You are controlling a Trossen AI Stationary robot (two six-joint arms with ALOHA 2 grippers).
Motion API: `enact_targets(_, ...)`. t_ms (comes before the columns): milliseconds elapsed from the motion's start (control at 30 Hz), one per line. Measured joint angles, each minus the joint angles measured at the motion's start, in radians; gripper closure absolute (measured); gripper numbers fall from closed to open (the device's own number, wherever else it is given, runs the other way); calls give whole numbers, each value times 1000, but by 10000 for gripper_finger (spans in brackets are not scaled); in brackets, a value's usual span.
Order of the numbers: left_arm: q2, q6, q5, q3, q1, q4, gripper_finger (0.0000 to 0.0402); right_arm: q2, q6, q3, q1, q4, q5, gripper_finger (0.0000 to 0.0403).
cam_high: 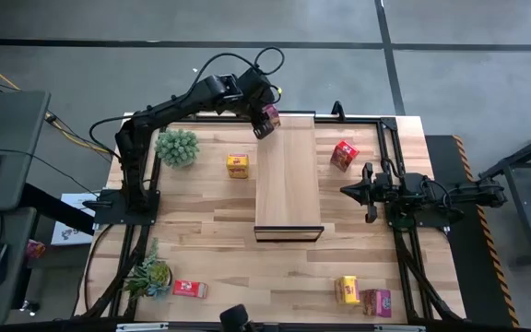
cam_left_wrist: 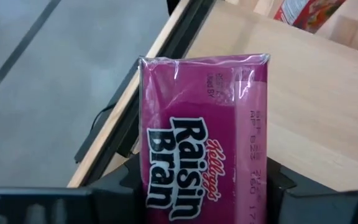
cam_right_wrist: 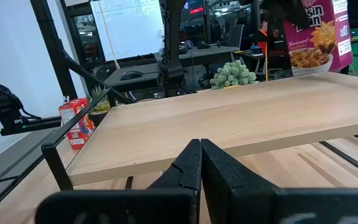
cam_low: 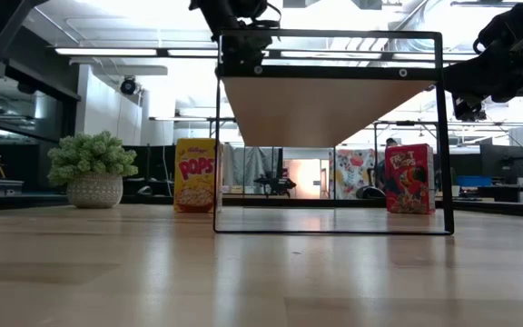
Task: Stack cereal on shelf
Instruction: Put the top violet cereal box on the shelf
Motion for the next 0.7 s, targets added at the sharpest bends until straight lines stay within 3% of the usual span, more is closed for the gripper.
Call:
enact_targets(333,0,0,0,0,1,21,180,0,0,0,0,0,0,401)
enact_targets(700,-70,34,-7,1,20,19,174,0,0,0,0,0,0,401)
